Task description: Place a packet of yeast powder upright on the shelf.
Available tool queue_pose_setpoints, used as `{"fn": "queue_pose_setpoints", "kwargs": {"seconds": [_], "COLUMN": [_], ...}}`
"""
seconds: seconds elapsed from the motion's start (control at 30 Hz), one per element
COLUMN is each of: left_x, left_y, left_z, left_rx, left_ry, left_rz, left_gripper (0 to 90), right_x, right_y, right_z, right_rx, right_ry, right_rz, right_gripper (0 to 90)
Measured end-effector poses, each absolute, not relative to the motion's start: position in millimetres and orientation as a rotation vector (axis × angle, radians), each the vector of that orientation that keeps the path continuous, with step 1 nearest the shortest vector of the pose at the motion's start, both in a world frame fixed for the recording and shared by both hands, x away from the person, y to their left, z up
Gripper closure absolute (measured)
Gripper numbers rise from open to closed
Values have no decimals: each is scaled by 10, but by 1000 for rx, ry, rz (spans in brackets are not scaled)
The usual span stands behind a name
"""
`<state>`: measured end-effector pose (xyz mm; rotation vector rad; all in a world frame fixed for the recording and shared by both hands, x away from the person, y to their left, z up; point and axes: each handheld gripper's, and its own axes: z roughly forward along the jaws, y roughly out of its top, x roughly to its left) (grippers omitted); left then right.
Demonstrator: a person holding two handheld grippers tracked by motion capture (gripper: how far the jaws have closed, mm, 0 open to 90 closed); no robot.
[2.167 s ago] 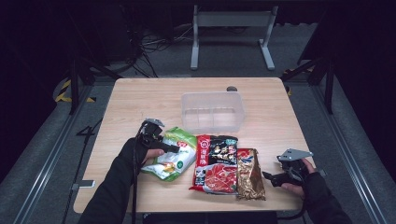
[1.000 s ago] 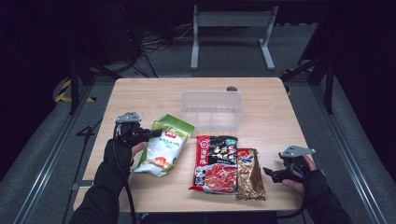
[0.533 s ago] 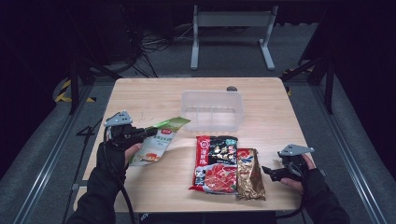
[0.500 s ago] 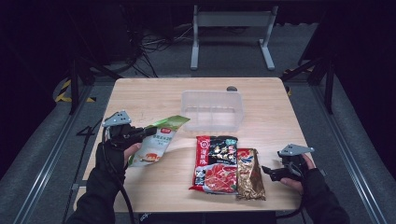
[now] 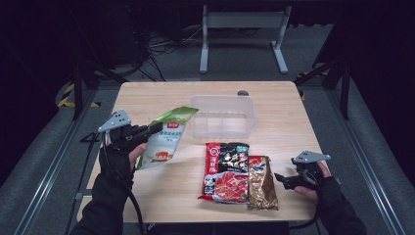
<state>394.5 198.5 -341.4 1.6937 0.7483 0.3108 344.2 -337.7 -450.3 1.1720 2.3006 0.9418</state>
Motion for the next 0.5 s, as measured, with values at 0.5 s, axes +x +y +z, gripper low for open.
{"fn": "queue_pose_setpoints", "kwargs": {"seconds": [0.5], "left_x": [4380], "left_y": [1599], "left_z": [-3154], "left_rx": [1622], "left_ry": [734], "left_rz": [338], "left_gripper": [898], "right_x": [3405], "right_y": [-3415], "right_z": [-4508], "right_rx": [1198], "right_ry": [2280], "right_rz": [934], "right_gripper": [105]}}
